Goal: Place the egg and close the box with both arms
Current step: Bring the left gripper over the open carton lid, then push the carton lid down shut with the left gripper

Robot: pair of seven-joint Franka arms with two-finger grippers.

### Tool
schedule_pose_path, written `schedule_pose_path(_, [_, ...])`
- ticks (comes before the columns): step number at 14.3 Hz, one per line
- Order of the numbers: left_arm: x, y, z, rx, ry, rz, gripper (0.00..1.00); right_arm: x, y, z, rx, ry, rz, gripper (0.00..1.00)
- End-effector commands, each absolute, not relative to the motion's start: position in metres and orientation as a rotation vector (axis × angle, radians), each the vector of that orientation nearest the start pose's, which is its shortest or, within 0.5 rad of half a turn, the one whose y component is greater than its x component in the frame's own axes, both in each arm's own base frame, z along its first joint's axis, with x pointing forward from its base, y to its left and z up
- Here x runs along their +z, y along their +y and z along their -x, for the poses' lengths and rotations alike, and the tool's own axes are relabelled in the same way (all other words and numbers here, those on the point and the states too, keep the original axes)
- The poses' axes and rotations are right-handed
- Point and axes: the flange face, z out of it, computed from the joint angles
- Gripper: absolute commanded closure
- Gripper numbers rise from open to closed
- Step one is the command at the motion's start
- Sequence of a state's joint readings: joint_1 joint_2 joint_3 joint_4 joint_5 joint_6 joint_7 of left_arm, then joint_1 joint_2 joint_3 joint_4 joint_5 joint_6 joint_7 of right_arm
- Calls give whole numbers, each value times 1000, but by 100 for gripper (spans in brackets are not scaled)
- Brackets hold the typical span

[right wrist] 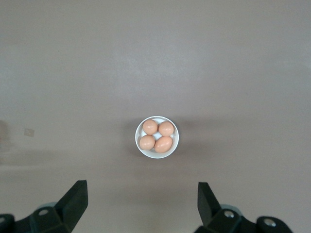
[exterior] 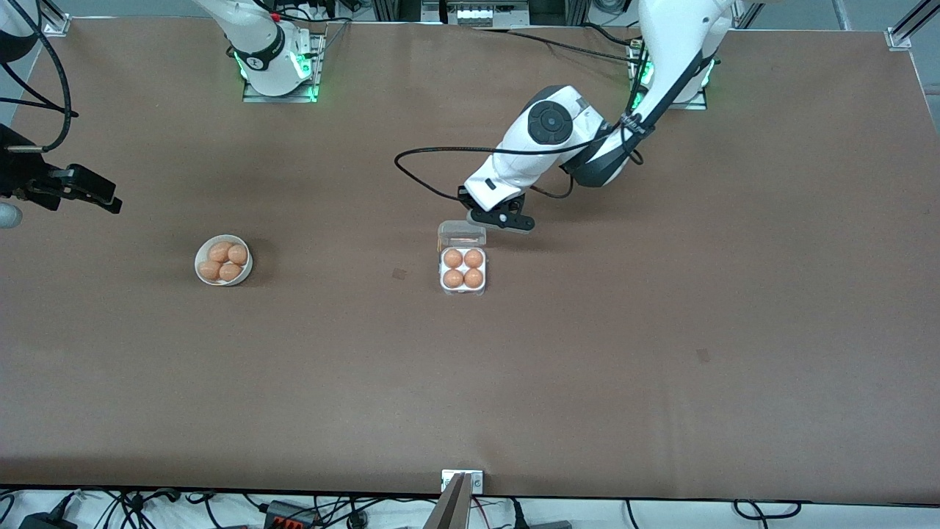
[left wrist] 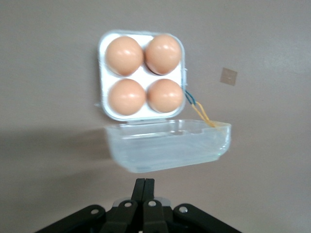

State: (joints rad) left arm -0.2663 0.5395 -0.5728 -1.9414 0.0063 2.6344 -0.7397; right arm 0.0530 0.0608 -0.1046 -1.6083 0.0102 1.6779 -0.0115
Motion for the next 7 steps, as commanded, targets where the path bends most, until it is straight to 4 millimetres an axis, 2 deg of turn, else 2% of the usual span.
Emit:
schedule_pose_path(1, [264, -477, -443, 15, 13, 3507, 99, 585, -31, -578, -34, 45, 3152, 0])
schedule_pose_path(3, [258, -474, -451, -62, 14, 3530, 99, 581, -30, -579, -22, 51, 3146, 0])
schedule_pose_path(5, [258, -468, -466, -216, 59, 3545, 99, 580, -29, -579, -12, 46, 3146, 0])
schedule_pose_path(7, [267, -458, -499, -417, 164, 3501, 99, 581, -30, -580, -17, 48, 3146, 0])
